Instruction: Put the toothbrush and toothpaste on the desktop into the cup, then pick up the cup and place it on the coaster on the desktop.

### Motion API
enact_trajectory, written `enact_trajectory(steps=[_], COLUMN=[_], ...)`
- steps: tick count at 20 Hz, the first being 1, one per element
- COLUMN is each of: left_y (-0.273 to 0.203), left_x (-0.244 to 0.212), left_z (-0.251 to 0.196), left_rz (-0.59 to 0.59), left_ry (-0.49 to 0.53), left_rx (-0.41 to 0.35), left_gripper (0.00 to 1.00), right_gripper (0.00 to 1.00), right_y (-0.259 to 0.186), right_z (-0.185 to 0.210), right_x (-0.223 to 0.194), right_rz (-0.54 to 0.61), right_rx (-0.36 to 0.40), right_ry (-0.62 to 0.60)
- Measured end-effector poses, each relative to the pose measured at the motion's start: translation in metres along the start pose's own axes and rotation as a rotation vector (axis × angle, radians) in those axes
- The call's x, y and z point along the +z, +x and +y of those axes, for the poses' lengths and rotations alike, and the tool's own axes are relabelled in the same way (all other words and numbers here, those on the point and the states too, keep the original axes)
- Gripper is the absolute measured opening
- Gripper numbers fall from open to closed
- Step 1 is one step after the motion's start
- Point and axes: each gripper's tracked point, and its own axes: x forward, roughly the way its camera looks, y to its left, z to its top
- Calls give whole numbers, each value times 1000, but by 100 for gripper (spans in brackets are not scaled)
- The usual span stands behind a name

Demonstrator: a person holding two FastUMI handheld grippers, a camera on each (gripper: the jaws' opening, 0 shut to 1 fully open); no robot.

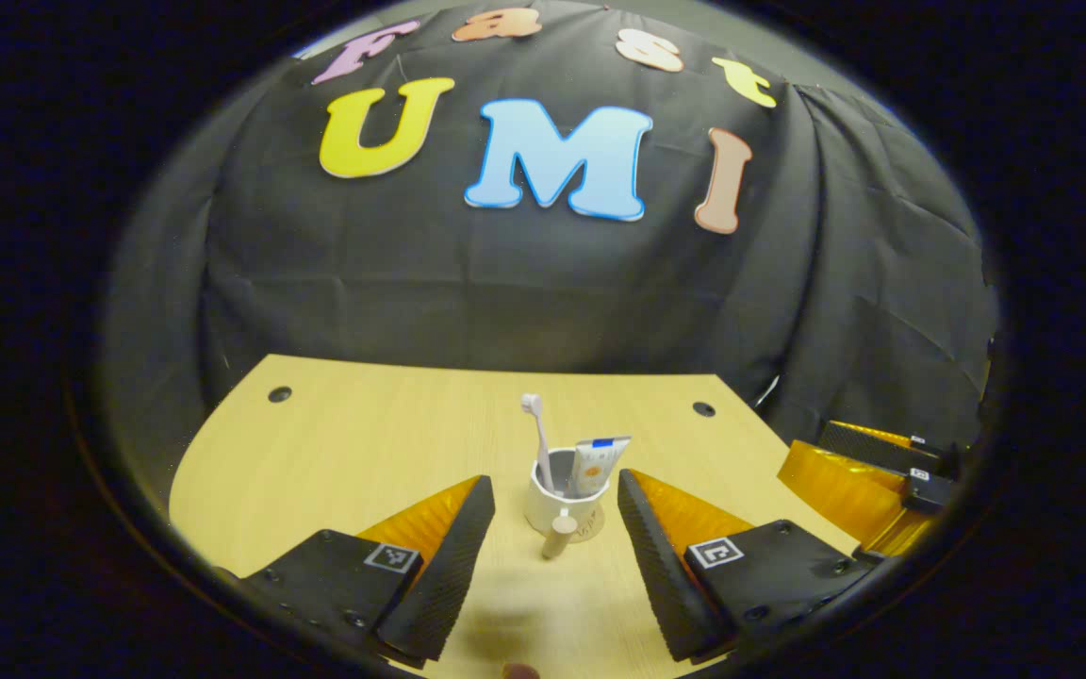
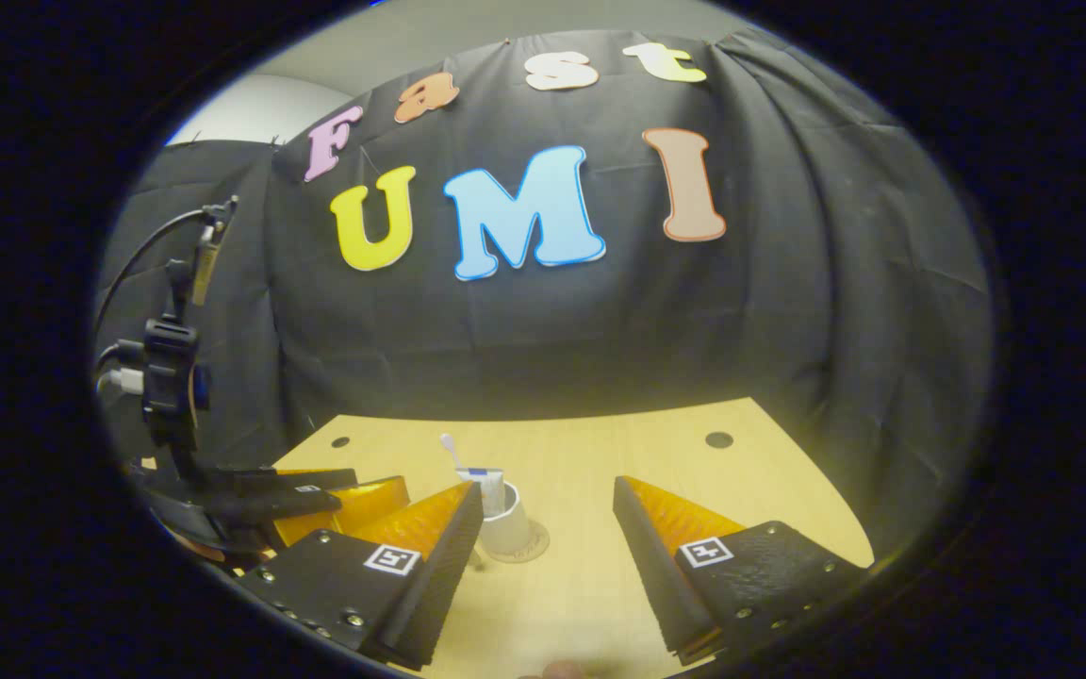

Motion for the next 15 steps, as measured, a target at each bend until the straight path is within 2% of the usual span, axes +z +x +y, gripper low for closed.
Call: enact_trajectory(steps=[7, 11, 15], left_y=[-85, -104, -119], left_x=[56, 67, 75], left_z=[25, 36, 46], left_rz=[-249, -330, -384], left_ry=[72, 72, 81], left_rx=[62, 92, 117], left_gripper=[88, 88, 88], right_gripper=[84, 84, 84], right_y=[-29, -35, -39], right_z=[37, 49, 44], right_x=[43, 63, 80], right_rz=[-176, -248, -292], right_rx=[-23, -23, -44], right_ry=[-133, -151, -177])
